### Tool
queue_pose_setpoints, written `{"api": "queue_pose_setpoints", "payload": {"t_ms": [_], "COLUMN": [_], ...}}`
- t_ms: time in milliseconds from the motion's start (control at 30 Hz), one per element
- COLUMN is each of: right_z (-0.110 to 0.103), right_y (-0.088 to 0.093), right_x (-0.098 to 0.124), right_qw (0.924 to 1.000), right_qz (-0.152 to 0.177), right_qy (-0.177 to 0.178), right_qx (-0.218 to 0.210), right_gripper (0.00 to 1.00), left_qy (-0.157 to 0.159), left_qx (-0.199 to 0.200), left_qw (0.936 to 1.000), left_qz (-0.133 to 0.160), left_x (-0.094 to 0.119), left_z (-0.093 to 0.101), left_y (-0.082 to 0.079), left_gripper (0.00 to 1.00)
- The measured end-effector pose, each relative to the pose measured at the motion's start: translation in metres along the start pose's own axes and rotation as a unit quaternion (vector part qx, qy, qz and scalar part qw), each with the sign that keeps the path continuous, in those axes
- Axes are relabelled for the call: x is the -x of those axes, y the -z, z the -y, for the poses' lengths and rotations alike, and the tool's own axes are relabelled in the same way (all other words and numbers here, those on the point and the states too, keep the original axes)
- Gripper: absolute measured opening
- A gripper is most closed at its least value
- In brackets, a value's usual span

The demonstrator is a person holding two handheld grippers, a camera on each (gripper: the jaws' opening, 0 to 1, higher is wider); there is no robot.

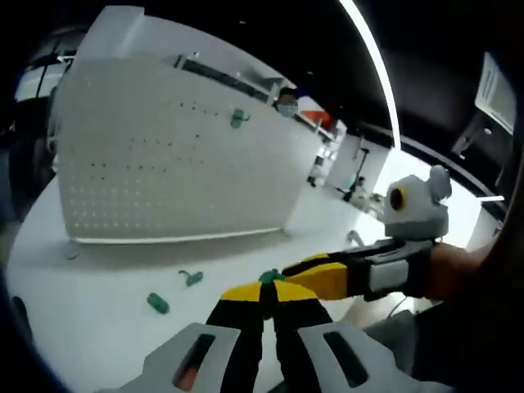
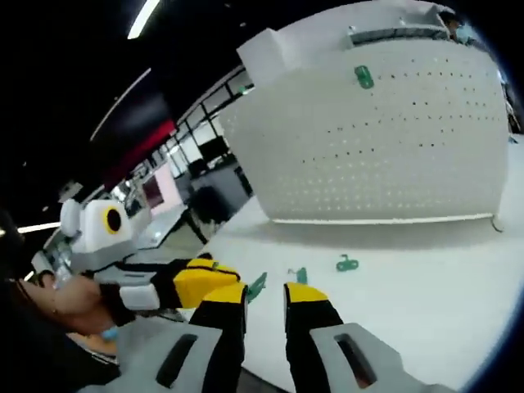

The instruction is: Insert the hook assembly into the mounting plate slot until the hook locks in place.

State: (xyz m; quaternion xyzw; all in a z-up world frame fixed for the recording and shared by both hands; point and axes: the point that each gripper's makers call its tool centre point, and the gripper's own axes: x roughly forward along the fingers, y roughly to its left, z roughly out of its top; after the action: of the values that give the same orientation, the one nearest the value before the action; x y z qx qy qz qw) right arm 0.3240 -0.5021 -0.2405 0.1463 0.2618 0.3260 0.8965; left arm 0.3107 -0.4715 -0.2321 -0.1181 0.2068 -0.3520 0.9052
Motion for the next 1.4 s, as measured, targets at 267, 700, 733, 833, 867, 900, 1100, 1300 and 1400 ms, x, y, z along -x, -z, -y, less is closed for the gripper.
{"api": "queue_pose_setpoints", "payload": {"t_ms": [267, 700, 733, 833, 867, 900, 1100, 1300, 1400], "right_z": [-0.003, -0.006, -0.006, -0.006, -0.004, -0.003, 0.004, 0.002, -0.001], "right_y": [-0.011, -0.011, -0.01, -0.009, -0.007, -0.007, -0.011, -0.022, -0.025], "right_x": [-0.002, -0.002, -0.002, -0.003, -0.003, -0.003, -0.002, 0.001, 0.002], "right_qw": [0.992, 0.9907, 0.9912, 0.9938, 0.9966, 0.9979, 0.9994, 0.984, 0.9738], "right_qz": [0.03, 0.028, 0.026, 0.019, 0.012, 0.009, -0.001, -0.008, -0.01], "right_qy": [-0.018, -0.02, -0.019, -0.016, -0.008, -0.003, 0.021, 0.042, 0.046], "right_qx": [-0.121, -0.132, -0.128, -0.109, -0.081, -0.064, 0.029, 0.173, 0.222], "right_gripper": [0.07, 0.01, 0.01, 0.0, 0.0, 0.0, 0.0, 0.0, 0.0], "left_qy": [0.0, 0.0, 0.003, 0.0, -0.002, -0.003, -0.021, -0.026, -0.03], "left_qx": [-0.002, -0.04, -0.037, -0.054, -0.062, -0.078, -0.116, -0.145, -0.135], "left_qw": [0.9993, 0.9988, 0.9992, 0.9985, 0.9981, 0.9969, 0.9924, 0.9872, 0.9882], "left_qz": [0.036, 0.026, 0.016, 0.007, 0.0, -0.011, -0.033, -0.061, -0.065], "left_x": [0.001, -0.002, -0.003, -0.003, -0.003, -0.003, -0.006, -0.007, -0.007], "left_z": [0.009, 0.014, 0.014, 0.013, 0.013, 0.012, 0.014, 0.015, 0.012], "left_y": [-0.014, -0.013, -0.01, -0.008, -0.007, -0.004, -0.004, 0.003, 0.005], "left_gripper": [0.03, 0.03, 0.03, 0.04, 0.04, 0.05, 0.32, 0.32, 0.36]}}
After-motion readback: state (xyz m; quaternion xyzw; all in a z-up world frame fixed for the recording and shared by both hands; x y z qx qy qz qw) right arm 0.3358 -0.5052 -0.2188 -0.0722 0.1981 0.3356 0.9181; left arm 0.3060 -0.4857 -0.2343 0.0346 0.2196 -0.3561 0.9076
